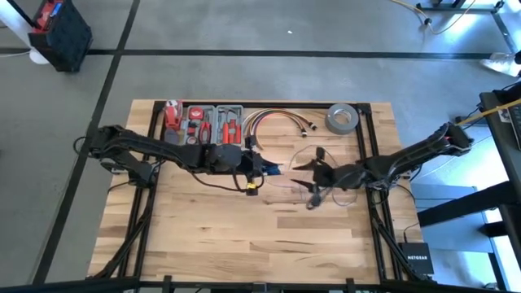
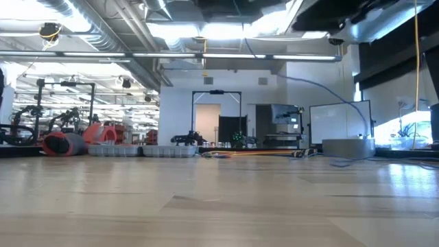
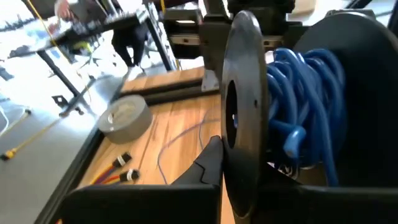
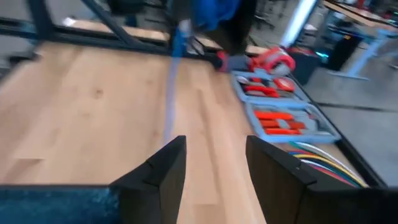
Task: Coil cords
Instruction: Coil the blue wire onto the black spool
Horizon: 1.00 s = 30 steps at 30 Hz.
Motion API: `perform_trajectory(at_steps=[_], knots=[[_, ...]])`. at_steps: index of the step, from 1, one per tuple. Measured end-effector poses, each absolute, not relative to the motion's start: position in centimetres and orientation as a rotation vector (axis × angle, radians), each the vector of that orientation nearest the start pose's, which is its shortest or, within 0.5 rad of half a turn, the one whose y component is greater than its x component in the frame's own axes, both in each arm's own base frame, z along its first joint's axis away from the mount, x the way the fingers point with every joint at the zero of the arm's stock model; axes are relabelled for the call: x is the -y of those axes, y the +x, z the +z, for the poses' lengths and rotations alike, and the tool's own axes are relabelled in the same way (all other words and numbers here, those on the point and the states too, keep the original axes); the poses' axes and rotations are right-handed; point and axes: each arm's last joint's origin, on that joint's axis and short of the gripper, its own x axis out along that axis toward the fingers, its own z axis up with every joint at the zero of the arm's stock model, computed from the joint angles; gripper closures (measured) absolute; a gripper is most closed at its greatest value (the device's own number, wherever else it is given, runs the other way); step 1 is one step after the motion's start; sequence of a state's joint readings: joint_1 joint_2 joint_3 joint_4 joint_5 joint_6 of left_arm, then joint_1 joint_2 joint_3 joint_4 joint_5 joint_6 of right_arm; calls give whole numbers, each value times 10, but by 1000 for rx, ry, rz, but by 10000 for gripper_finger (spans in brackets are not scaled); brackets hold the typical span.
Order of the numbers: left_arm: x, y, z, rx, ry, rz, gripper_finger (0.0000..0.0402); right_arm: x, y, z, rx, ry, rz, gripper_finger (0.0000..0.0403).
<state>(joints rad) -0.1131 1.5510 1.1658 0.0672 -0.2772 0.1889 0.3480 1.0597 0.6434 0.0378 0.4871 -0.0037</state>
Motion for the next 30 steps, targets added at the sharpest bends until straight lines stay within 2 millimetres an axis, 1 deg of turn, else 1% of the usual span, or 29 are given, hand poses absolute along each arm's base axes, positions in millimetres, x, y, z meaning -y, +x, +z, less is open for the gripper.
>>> perform_trajectory(at_steps=[2, 4, 6, 8, 13, 17, 21, 24, 30], knots=[[33, 352, 300, -297, 252, 133, 401, -69, 212, 258, -335, -146, -111, 232], [30, 351, 291, -299, 252, 140, 401, -72, 211, 257, -345, -142, -101, 232], [25, 351, 288, -297, 239, 157, 401, -71, 212, 251, -387, -152, -105, 232], [20, 351, 289, -296, 220, 176, 401, -70, 215, 241, -436, -162, -126, 232], [16, 351, 287, -312, 218, 189, 401, -55, 229, 213, -561, -186, -200, 233], [16, 351, 287, -313, 220, 184, 401, -47, 245, 198, -592, -131, -137, 233], [17, 351, 286, -325, 223, 180, 401, -43, 254, 185, -629, -112, -109, 233], [17, 351, 286, -325, 224, 180, 401, -43, 256, 182, -645, -114, -107, 233], [17, 351, 285, -333, 239, 177, 401, -45, 260, 188, -641, -119, -102, 233]])
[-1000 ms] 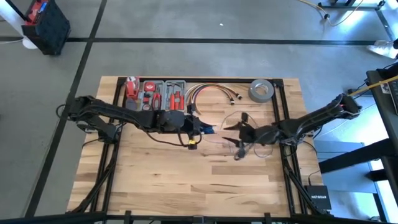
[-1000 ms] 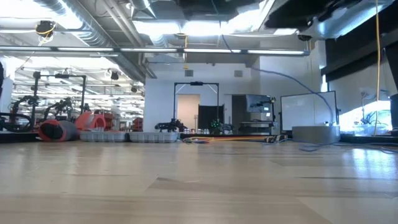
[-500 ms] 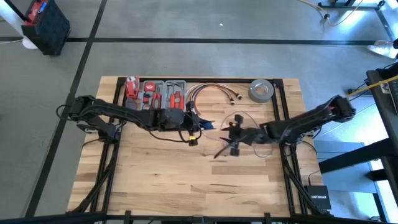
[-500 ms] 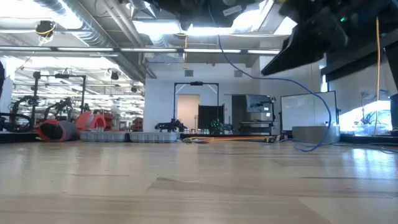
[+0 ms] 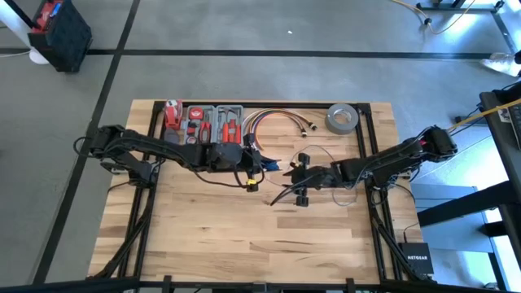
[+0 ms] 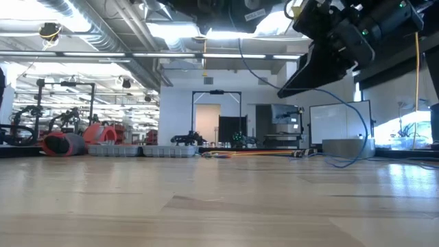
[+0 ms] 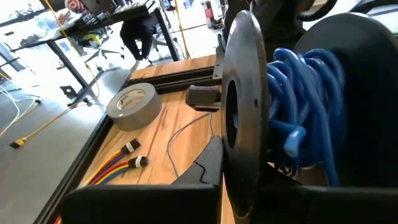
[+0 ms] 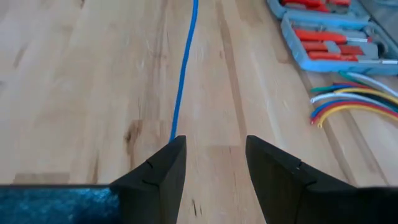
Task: Coil cords
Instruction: Coil the blue wire onto the black spool
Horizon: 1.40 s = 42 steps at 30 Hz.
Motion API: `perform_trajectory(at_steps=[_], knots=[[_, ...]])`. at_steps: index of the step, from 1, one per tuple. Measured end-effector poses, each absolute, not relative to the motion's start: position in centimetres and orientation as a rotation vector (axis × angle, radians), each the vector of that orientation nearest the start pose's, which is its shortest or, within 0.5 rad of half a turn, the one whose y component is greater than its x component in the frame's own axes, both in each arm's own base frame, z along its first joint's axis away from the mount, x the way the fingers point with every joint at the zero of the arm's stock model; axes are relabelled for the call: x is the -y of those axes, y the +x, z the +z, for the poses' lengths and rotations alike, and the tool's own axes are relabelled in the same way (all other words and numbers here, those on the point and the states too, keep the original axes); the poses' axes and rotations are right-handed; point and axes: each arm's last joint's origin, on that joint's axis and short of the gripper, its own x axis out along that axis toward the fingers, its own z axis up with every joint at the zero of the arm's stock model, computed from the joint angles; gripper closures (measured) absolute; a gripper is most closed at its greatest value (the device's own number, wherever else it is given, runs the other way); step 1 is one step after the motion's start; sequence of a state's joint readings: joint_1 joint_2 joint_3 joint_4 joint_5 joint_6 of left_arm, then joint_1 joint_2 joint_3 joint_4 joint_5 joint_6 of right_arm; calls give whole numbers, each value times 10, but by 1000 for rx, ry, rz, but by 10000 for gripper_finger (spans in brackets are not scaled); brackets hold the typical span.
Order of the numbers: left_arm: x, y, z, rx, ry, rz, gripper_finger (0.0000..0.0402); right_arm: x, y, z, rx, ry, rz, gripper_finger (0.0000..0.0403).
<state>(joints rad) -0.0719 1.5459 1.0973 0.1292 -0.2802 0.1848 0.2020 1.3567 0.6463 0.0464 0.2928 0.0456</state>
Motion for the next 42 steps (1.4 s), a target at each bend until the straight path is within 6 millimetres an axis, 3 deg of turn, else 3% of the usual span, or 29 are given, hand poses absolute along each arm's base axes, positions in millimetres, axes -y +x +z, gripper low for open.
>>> perform_trajectory(at_steps=[8, 12, 24, 28, 33, 42], knots=[[17, 350, 284, -347, 240, 176, 401, -45, 267, 212, -704, -51, -187, 233], [17, 350, 284, -348, 240, 176, 401, -54, 270, 222, -695, 18, -88, 233], [17, 350, 284, -346, 238, 177, 401, -53, 276, 198, -811, -14, -121, 237], [17, 350, 284, -348, 240, 176, 401, -51, 277, 197, -812, -76, -138, 276], [20, 350, 284, -349, 252, 167, 401, -49, 272, 202, -809, -142, -176, 382], [33, 347, 279, -405, 378, 102, 401, -40, 250, 224, -784, -140, -352, 397]])
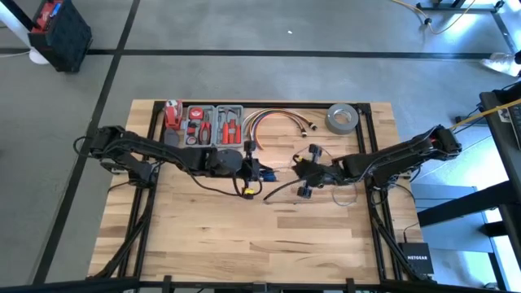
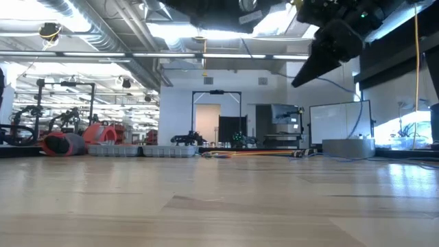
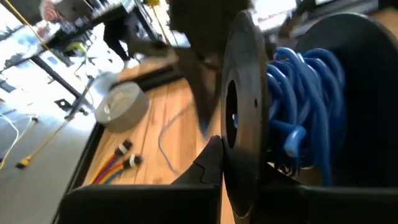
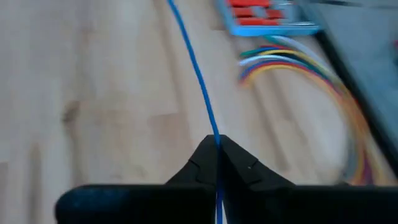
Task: Coil cords
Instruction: Coil the blue wire onto the black spool
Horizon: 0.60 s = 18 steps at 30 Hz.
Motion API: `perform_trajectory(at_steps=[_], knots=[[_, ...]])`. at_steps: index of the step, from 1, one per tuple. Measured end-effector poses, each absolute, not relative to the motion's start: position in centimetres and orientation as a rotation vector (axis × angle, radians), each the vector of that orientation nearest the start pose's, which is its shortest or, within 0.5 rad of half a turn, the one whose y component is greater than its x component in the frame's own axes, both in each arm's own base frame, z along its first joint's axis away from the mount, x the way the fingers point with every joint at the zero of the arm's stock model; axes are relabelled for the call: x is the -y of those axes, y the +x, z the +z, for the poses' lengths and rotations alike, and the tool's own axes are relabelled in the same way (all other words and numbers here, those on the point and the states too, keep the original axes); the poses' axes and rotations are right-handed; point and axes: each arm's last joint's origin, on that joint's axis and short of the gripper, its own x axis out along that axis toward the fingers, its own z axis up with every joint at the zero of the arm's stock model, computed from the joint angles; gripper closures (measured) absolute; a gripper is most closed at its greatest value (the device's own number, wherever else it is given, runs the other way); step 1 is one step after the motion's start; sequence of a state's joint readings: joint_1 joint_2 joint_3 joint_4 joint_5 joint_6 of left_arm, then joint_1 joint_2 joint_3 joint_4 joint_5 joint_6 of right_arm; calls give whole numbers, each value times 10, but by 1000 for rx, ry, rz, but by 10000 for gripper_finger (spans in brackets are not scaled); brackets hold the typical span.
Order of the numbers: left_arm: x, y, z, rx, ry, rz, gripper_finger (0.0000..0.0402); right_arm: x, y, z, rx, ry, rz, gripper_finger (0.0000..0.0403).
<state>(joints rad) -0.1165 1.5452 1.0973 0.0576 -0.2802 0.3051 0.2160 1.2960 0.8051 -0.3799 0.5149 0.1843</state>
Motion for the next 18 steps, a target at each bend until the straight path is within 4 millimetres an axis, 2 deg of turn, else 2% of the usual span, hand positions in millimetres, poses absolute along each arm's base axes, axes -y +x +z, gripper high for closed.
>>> perform_trajectory(at_steps=[4, 9, 18], knots=[[29, 346, 275, -452, 404, 115, 401, -38, 235, 232, -779, -133, -475, 391], [24, 346, 271, -505, 481, 287, 402, -47, 225, 249, -655, -95, -487, 397], [13, 360, 249, -567, 583, 423, 401, -60, 234, 270, -415, -39, -468, 398]])
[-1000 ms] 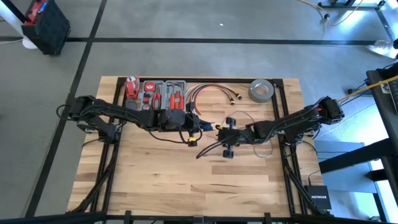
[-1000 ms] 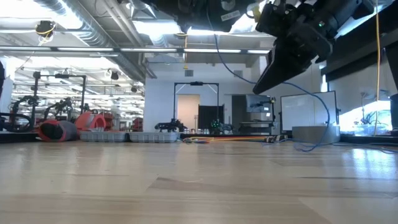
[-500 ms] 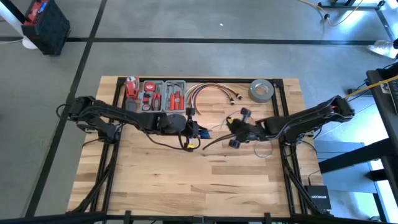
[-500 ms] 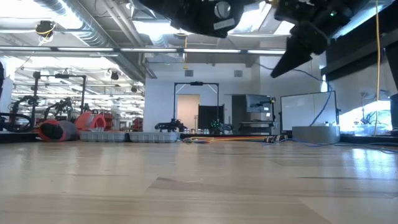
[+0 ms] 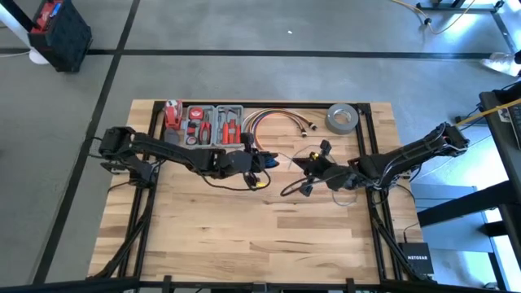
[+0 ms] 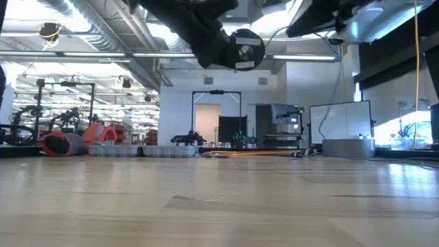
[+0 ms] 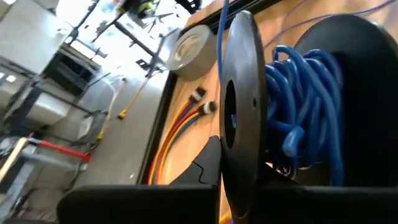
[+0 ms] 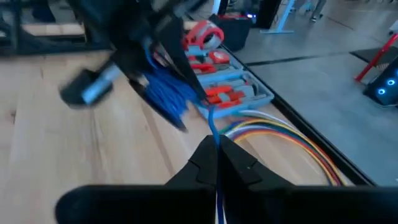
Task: Coil cords
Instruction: Coil the blue wire onto the black spool
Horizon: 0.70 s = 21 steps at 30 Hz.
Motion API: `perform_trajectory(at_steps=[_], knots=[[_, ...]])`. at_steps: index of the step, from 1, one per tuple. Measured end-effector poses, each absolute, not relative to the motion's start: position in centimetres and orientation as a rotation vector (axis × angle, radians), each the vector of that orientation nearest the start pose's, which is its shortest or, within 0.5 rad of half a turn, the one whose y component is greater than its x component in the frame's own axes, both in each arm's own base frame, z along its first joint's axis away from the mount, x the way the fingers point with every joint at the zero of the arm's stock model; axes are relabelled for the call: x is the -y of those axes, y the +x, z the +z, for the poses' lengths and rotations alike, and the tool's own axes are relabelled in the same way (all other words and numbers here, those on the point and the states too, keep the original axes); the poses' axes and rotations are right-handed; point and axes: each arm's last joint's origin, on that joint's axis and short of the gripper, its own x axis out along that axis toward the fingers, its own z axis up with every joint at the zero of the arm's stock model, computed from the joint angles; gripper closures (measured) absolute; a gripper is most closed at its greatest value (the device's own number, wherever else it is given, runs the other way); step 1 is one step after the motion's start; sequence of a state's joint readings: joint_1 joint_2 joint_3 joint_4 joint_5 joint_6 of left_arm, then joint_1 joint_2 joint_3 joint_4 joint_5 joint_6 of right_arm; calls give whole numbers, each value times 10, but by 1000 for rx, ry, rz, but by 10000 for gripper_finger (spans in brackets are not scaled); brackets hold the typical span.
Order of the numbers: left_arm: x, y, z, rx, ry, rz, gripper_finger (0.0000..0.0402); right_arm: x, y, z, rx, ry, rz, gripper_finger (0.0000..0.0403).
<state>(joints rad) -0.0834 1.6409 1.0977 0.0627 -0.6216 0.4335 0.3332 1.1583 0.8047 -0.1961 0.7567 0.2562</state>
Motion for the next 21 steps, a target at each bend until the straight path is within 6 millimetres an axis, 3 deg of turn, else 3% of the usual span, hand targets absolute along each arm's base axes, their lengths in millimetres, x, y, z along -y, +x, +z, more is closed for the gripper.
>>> perform_trajectory(at_steps=[7, 14, 21], knots=[[2, 373, 244, -560, 549, 543, 401, -68, 254, 269, -329, -57, -418, 399], [-2, 376, 250, -453, 397, 599, 401, -77, 279, 256, -269, -92, -375, 398], [1, 380, 255, -364, 279, 507, 401, -79, 293, 247, -232, -134, -371, 397]])
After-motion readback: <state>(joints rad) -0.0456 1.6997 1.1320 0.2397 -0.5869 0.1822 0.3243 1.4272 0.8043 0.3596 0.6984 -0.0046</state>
